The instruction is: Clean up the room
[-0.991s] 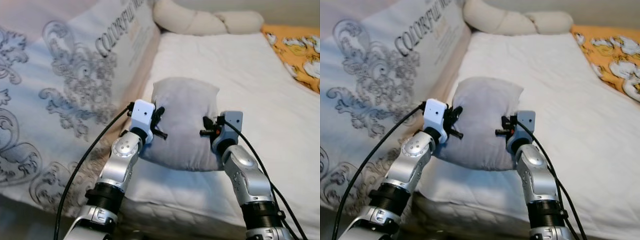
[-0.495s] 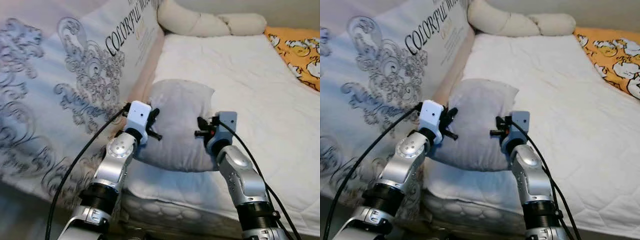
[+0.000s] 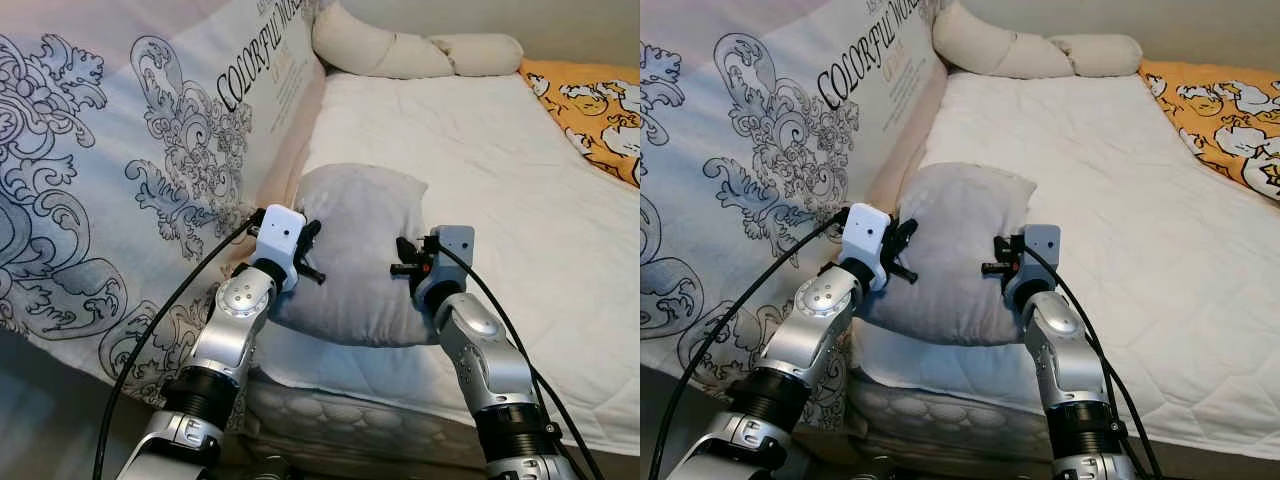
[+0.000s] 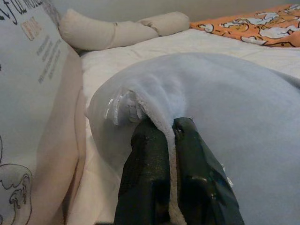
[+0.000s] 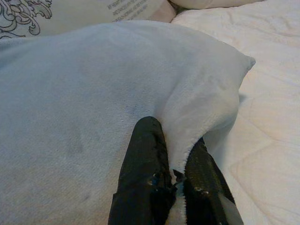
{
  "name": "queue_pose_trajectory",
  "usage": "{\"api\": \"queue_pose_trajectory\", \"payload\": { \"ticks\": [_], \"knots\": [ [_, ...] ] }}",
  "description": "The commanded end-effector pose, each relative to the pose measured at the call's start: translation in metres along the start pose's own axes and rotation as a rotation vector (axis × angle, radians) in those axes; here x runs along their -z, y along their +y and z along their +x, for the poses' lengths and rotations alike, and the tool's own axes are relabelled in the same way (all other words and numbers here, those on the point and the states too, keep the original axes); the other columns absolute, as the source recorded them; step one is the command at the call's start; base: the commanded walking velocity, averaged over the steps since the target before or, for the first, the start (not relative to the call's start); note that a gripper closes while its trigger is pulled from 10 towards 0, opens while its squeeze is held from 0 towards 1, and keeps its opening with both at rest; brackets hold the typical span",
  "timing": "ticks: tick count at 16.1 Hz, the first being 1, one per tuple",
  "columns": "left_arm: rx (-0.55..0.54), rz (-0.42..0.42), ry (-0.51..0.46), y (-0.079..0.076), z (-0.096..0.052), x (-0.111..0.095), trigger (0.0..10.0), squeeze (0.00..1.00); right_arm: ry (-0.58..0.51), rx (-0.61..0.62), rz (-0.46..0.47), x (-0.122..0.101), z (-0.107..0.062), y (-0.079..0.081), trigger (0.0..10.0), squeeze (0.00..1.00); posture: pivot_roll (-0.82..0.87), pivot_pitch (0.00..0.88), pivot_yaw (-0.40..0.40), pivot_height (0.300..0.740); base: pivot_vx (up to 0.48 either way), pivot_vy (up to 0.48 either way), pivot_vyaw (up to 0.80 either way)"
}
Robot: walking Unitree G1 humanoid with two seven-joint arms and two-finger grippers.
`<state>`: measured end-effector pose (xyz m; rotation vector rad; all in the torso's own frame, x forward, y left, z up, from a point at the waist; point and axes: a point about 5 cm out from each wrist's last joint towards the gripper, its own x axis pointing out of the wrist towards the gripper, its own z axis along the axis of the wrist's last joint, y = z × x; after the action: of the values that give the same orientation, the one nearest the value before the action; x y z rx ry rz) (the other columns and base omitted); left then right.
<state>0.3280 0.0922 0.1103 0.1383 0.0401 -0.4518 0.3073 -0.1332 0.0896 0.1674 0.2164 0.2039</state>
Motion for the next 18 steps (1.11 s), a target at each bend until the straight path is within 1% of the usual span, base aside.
{"api": "queue_pose_trajectory", "payload": {
  "ticks": [1,3,4,5,6,8,10,12,13,14,15,16,18],
  "knots": [
    [0.014,0.031,-0.038,-0.001,0.004,-0.009,10.0,0.00,-0.028,-0.003,-0.004,-0.004,0.000,0.002,10.0,0.00,0.02,0.000,0.048,0.740,0.000,0.000,0.00],
    [0.001,0.043,-0.035,0.002,0.004,-0.009,10.0,0.00,-0.023,-0.004,-0.006,-0.004,0.001,0.001,10.0,0.00,0.02,0.000,0.040,0.740,0.000,0.000,0.00],
    [-0.022,0.064,-0.033,0.006,0.006,-0.009,10.0,0.00,-0.007,0.007,-0.001,-0.003,0.003,-0.002,10.0,0.00,0.02,0.000,0.041,0.740,0.000,0.000,0.00],
    [-0.055,0.086,-0.043,0.011,0.008,-0.011,10.0,0.00,0.007,0.045,0.000,0.000,0.004,-0.008,10.0,0.00,0.02,0.000,0.045,0.740,0.000,0.000,0.00],
    [-0.078,0.121,-0.052,0.013,0.009,-0.013,10.0,0.00,0.007,0.075,0.013,0.001,0.004,-0.014,10.0,1.00,0.02,0.000,0.045,0.740,0.000,0.000,0.00],
    [-0.101,0.170,-0.052,0.015,0.012,-0.013,10.0,0.00,0.000,0.085,0.023,0.000,0.001,-0.020,10.0,1.00,0.00,0.000,0.054,0.740,0.000,0.000,0.00],
    [-0.125,0.216,-0.080,0.017,0.019,-0.020,10.0,0.00,-0.007,0.074,0.000,0.000,-0.007,-0.034,10.0,1.00,0.00,0.000,0.054,0.740,0.000,0.000,0.00],
    [-0.174,0.250,-0.109,0.025,0.023,-0.029,10.0,0.00,-0.017,0.089,-0.039,-0.003,-0.011,-0.045,10.0,1.00,0.00,0.000,0.060,0.740,0.000,0.000,0.00],
    [-0.207,0.290,-0.142,0.031,0.024,-0.037,10.0,0.00,-0.038,0.073,-0.051,-0.007,-0.014,-0.050,10.0,1.00,0.00,0.000,0.064,0.740,0.000,0.000,0.00],
    [-0.237,0.317,-0.168,0.035,0.024,-0.043,10.0,0.00,-0.063,0.028,-0.053,-0.012,-0.018,-0.049,10.0,1.00,0.01,0.000,0.065,0.740,0.000,0.000,0.00],
    [-0.286,0.324,-0.191,0.040,0.022,-0.048,10.0,0.00,-0.086,-0.058,-0.082,-0.017,-0.022,-0.044,10.0,1.00,0.01,0.000,0.065,0.740,0.000,0.000,0.00],
    [-0.371,0.322,-0.210,0.049,0.016,-0.051,10.0,0.00,-0.112,-0.176,-0.118,-0.024,-0.028,-0.037,10.0,1.00,0.01,0.000,0.070,0.740,0.000,0.000,0.00],
    [-0.436,0.316,-0.207,0.054,0.011,-0.048,10.0,0.00,-0.119,-0.238,-0.141,-0.028,-0.031,-0.034,10.0,1.00,0.00,0.000,0.075,0.740,0.000,0.000,0.00]
  ]
}}
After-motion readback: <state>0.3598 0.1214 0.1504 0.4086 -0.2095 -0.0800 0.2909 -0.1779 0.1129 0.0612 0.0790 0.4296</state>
